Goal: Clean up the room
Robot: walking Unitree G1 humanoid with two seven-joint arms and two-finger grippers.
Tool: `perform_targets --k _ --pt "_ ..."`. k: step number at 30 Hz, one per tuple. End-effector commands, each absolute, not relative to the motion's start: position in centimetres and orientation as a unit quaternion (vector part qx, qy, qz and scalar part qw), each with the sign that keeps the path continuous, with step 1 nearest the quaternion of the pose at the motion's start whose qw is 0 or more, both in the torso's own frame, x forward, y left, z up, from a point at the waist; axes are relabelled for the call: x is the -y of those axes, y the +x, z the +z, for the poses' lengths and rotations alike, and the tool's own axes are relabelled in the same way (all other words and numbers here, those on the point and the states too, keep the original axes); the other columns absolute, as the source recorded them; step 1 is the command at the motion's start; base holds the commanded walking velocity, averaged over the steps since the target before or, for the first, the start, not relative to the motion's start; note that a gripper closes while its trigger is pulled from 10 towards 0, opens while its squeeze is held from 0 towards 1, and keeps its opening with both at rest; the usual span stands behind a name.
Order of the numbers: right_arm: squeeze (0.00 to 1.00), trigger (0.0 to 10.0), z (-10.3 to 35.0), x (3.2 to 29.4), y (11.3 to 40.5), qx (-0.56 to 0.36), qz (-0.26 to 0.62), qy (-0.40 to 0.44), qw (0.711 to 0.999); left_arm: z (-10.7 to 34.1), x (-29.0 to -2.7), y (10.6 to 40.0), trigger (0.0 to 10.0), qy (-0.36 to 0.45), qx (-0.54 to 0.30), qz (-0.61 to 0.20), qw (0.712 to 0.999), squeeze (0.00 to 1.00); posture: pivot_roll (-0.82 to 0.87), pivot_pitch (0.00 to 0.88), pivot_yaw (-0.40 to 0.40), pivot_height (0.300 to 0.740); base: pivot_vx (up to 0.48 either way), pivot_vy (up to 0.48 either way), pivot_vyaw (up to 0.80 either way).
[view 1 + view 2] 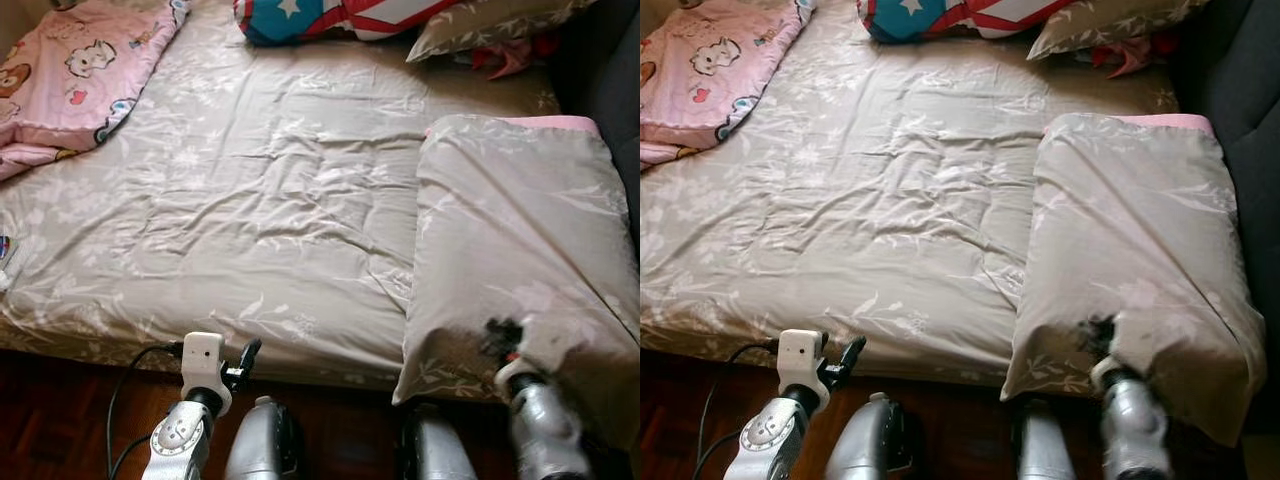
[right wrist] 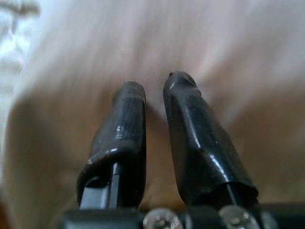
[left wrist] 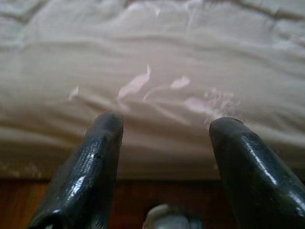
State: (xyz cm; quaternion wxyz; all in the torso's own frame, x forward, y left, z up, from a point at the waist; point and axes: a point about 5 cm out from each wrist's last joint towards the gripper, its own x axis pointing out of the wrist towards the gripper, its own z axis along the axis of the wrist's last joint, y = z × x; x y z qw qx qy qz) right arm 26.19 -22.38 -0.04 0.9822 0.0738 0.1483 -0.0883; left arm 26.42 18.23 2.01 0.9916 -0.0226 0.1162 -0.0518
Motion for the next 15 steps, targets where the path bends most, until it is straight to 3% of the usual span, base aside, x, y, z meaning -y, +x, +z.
perform_targets --k 1,8,15 --pt "0.0 10.0 -1.5 22.6 24.7 -0.173 -0.113 0.099 0.973 1.1 -18.9 25.7 10.0 -0.026 -0.136 -0.033 0.99 0.0 -0.03 0.281 0.092 0.676 0.0 0.0 0.0" --pt "0.0 10.0 -4.3 19.7 22.6 -0.244 -0.081 0.122 0.959 -1.0 -19.9 25.4 10.0 -0.051 -0.188 0.014 0.981 0.0 -0.05 0.251 0.085 0.716 0.0 0.0 0.0" --pt "0.0 10.0 -5.4 18.7 22.0 -0.297 -0.048 0.098 0.949 -3.1 -20.0 24.4 10.0 -0.038 -0.255 0.035 0.965 0.0 -0.07 0.198 0.068 0.74 0.0 0.0 0.0"
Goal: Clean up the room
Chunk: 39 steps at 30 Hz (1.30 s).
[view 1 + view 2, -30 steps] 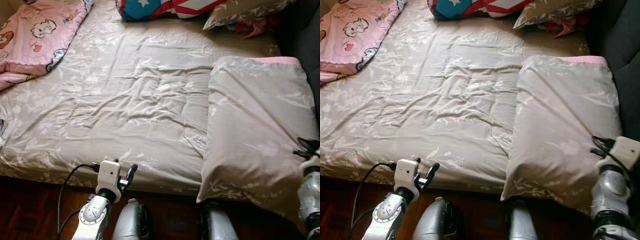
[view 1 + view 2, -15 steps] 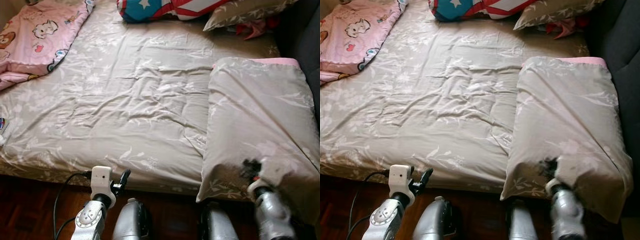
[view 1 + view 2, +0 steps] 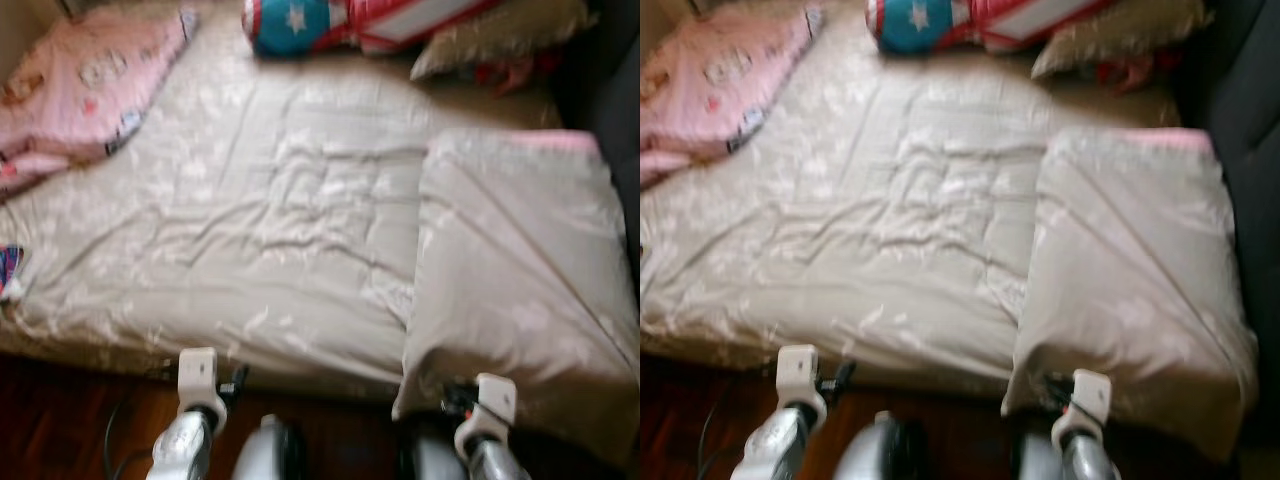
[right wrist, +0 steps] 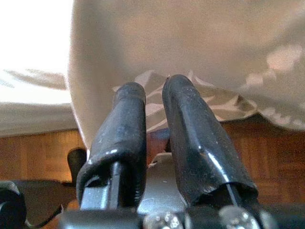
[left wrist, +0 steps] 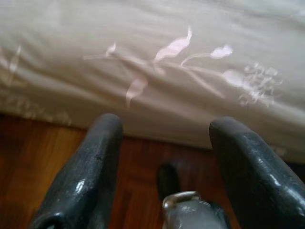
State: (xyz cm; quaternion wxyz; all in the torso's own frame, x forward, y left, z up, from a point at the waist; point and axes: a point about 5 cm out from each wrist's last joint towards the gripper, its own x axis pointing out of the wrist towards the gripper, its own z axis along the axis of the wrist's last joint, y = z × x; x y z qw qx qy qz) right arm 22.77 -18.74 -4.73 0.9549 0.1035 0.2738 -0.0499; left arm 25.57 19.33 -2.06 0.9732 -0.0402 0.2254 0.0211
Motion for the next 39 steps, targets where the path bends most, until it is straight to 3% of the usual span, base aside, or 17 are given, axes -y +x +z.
perform_targets --k 1,4,8,15,20,32,39 --pt "0.0 10.0 -5.6 18.8 21.9 -0.308 -0.05 0.094 0.945 -3.5 -20.0 24.3 10.0 -0.025 -0.277 0.039 0.96 0.0 -0.08 0.175 0.06 0.74 0.0 0.0 0.0" --pt "0.0 10.0 -5.7 19.1 21.9 -0.319 -0.053 0.091 0.942 -3.2 -19.7 25.0 10.0 0.0 -0.283 0.024 0.959 0.0 -0.08 0.169 0.058 0.74 0.0 0.0 0.0" --pt "0.0 10.0 -5.6 19.6 22.3 -0.339 -0.056 0.077 0.936 -2.8 -18.8 26.2 10.0 -0.01 -0.282 0.02 0.959 0.0 -0.08 0.094 0.026 0.74 0.0 0.0 0.0" --pt "0.0 10.0 -5.6 20.2 22.5 -0.353 -0.072 0.077 0.93 -5.4 -18.6 23.2 10.0 0.045 -0.356 0.012 0.933 0.0 -0.09 0.035 -0.005 0.74 0.0 0.0 0.0" --pt "0.0 10.0 -6.0 20.0 22.0 -0.369 -0.065 0.074 0.924 -6.6 -19.4 21.2 10.0 0.028 -0.389 0.05 0.92 0.0 -0.06 0.012 -0.02 0.74 0.0 0.0 0.0" --pt "0.0 10.0 -7.2 19.8 20.1 -0.4 -0.083 0.085 0.909 -7.5 -20.8 19.3 10.0 0.038 -0.418 0.063 0.906 0.0 -0.08 0.0 0.035 0.74 0.0 0.0 0.0" --pt "0.0 10.0 -8.4 20.4 17.6 -0.426 -0.12 0.099 0.891 -7.7 -21.1 18.7 10.0 0.051 -0.429 0.044 0.901 0.0 -0.11 0.0 0.068 0.74 0.0 0.0 0.0"
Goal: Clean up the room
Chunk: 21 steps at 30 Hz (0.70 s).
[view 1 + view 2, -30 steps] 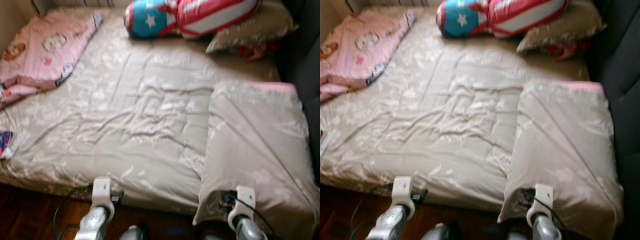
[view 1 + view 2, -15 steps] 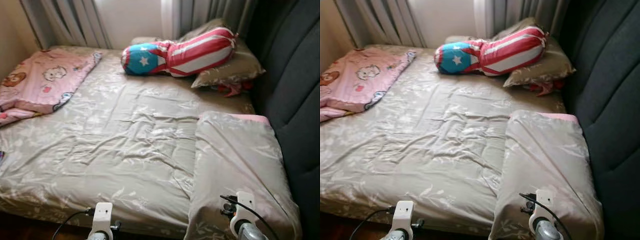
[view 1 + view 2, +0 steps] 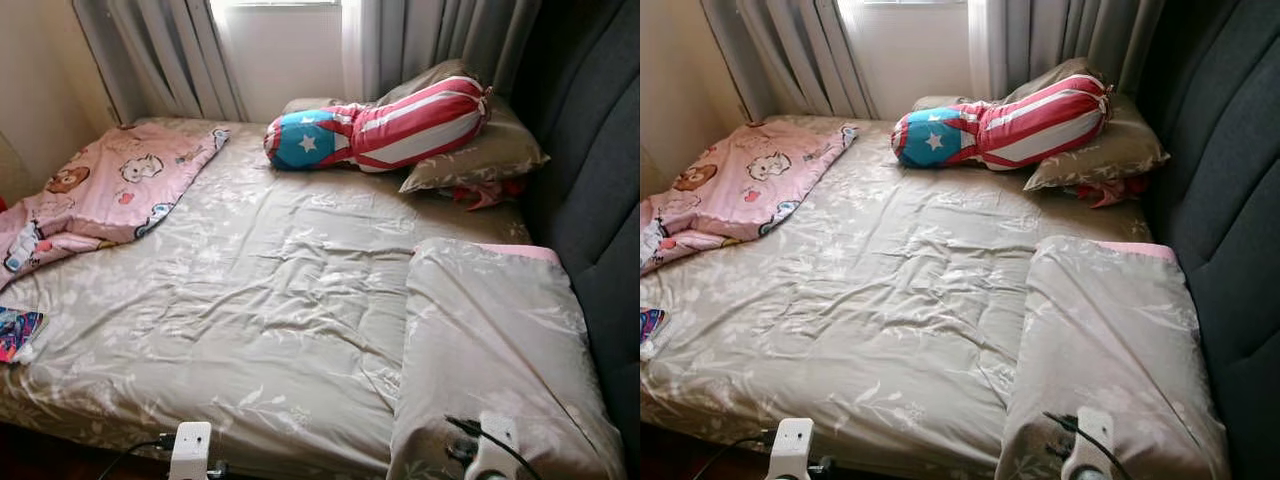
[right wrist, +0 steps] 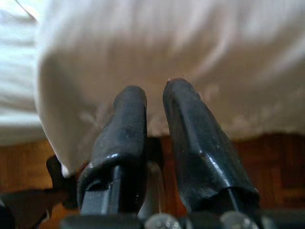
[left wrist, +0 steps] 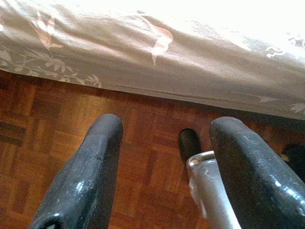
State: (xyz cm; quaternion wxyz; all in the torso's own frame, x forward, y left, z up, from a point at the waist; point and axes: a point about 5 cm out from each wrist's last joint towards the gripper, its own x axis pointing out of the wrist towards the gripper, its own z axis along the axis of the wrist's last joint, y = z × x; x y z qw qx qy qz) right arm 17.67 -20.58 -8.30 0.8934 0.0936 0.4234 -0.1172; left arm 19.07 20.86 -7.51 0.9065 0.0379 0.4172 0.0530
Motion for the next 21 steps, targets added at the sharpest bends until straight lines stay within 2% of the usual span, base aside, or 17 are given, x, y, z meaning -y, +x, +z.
perform_targets --k 1,2,3,4,10,13,19,20,21 --pt "0.0 10.0 -8.4 20.7 17.4 -0.428 -0.123 0.101 0.89 -7.6 -20.9 18.9 10.0 0.055 -0.427 0.041 0.902 0.0 -0.1 0.0 0.066 0.74 0.0 0.0 0.0" --pt "0.4 10.0 -8.5 20.9 17.2 -0.427 -0.127 0.105 0.889 -7.5 -20.8 19.3 10.0 0.052 -0.423 0.042 0.904 0.0 -0.09 0.0 0.063 0.74 0.0 0.0 0.0" --pt "0.93 10.0 -8.5 21.2 16.9 -0.427 -0.132 0.109 0.888 -7.2 -20.7 19.9 10.0 0.045 -0.414 0.048 0.908 0.0 -0.09 0.0 0.064 0.74 0.0 0.0 0.0" --pt "1.0 10.0 -8.5 21.0 17.0 -0.428 -0.135 0.104 0.888 -7.1 -20.7 20.0 10.0 0.043 -0.413 0.049 0.908 0.0 -0.09 0.0 0.063 0.74 0.0 0.0 0.0" --pt "1.0 10.0 -8.8 21.2 16.2 -0.434 -0.152 0.104 0.882 -7.3 -20.0 19.8 10.0 0.044 -0.419 0.041 0.906 0.0 -0.07 0.0 0.022 0.74 0.0 0.0 0.0" --pt "1.0 10.0 -8.6 22.8 15.9 -0.435 -0.149 0.092 0.883 -7.5 -19.6 19.7 10.0 0.035 -0.423 0.046 0.904 0.0 -0.04 0.0 -0.012 0.74 0.0 0.0 0.0" --pt "1.0 10.0 -8.4 23.2 16.3 -0.433 -0.142 0.09 0.886 -7.6 -19.6 19.3 10.0 0.031 -0.421 0.047 0.906 0.0 -0.02 0.0 -0.021 0.74 0.0 0.0 0.0" --pt "0.82 10.0 -8.4 23.0 16.4 -0.436 -0.139 0.091 0.885 -7.6 -19.9 19.3 10.0 0.033 -0.42 0.048 0.906 0.0 -0.02 0.005 -0.028 0.74 0.0 0.0 0.0" --pt "0.0 10.0 -8.5 22.8 16.4 -0.439 -0.135 0.088 0.884 -7.6 -20.0 19.3 10.0 0.033 -0.42 0.051 0.906 0.0 -0.04 0.006 -0.025 0.74 0.0 0.0 0.0"
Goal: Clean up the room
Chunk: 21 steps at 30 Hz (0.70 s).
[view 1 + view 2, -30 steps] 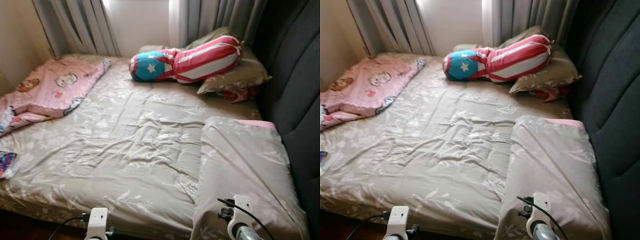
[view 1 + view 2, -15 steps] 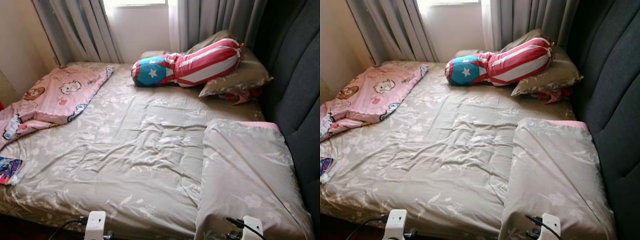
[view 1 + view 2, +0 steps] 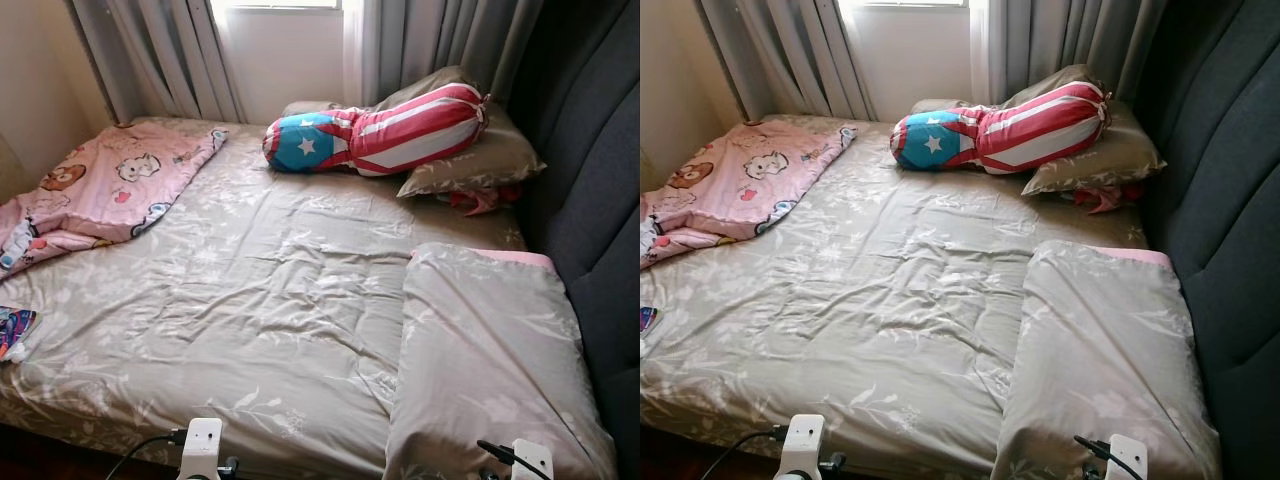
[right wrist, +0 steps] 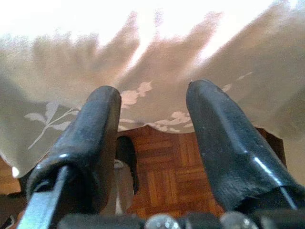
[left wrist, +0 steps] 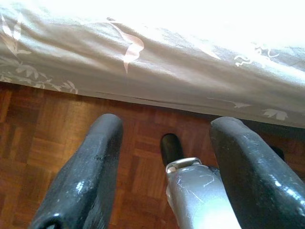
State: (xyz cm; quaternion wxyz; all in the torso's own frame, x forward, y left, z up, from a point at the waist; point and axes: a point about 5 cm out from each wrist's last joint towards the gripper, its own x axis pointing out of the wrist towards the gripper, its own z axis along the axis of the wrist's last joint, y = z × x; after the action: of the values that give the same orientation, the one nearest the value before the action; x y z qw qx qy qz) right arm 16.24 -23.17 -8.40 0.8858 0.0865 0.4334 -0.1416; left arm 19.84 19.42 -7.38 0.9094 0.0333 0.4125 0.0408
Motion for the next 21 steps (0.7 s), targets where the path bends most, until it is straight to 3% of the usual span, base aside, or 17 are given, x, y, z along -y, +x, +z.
perform_targets --k 1,8,17,21 --pt "0.0 10.0 -8.5 22.5 16.4 -0.441 -0.126 0.084 0.884 -7.6 -20.4 19.2 10.0 0.033 -0.42 0.057 0.905 0.0 -0.05 0.004 -0.018 0.74 0.0 0.0 0.0" --pt "0.0 10.0 -8.8 21.0 16.4 -0.444 -0.113 0.092 0.884 -7.6 -21.2 18.9 10.0 0.039 -0.423 0.06 0.903 0.0 -0.05 0.0 0.03 0.74 0.0 0.0 0.0" --pt "0.0 10.0 -9.2 20.1 16.0 -0.462 -0.069 0.064 0.882 -7.5 -21.8 18.7 10.0 0.037 -0.42 0.076 0.904 0.0 -0.06 0.048 -0.059 0.74 0.0 0.0 0.0" --pt "0.0 10.0 -9.1 20.3 16.0 -0.46 -0.073 0.067 0.882 -7.7 -22.0 18.2 10.0 0.039 -0.425 0.078 0.901 0.0 -0.04 0.067 -0.062 0.74 0.0 0.0 0.0"
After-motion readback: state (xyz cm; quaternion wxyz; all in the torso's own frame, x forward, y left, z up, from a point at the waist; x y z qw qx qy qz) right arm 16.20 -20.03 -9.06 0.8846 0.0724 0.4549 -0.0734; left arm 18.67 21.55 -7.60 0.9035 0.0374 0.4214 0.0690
